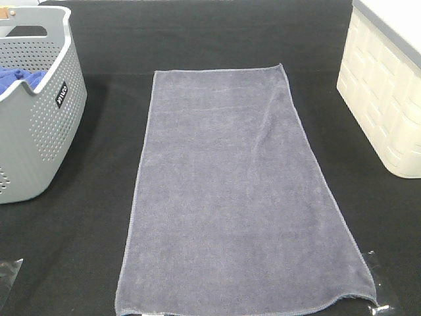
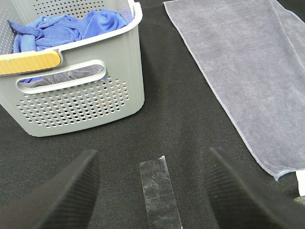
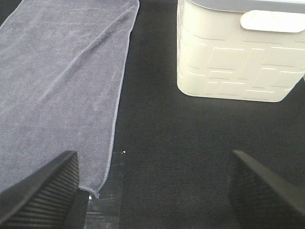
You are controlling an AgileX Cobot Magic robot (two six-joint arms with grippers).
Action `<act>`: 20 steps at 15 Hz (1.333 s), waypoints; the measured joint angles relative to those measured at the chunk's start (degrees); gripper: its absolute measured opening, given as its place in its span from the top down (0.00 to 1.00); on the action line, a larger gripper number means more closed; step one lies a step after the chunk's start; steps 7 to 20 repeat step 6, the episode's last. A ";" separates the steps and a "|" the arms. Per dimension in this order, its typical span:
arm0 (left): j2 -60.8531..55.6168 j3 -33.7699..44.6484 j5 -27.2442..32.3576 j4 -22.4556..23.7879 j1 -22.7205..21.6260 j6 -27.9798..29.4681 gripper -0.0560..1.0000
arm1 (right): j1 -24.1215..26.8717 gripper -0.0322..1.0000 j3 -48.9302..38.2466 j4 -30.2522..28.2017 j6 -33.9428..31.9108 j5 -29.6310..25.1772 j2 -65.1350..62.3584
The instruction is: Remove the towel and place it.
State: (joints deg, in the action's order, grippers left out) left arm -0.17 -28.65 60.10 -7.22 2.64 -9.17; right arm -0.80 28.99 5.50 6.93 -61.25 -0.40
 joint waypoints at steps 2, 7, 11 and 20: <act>0.00 0.00 0.00 0.00 0.00 0.00 0.36 | 0.00 0.20 0.00 0.00 0.00 0.00 0.00; 0.00 0.00 0.00 0.00 0.00 0.00 0.36 | 0.00 0.20 0.00 0.00 0.00 0.00 0.00; 0.00 0.00 0.00 0.00 0.00 0.00 0.36 | 0.00 0.20 0.00 0.00 0.00 0.00 0.00; 0.00 0.00 0.00 0.00 0.00 0.00 0.36 | 0.00 0.20 0.00 0.00 0.00 0.00 0.00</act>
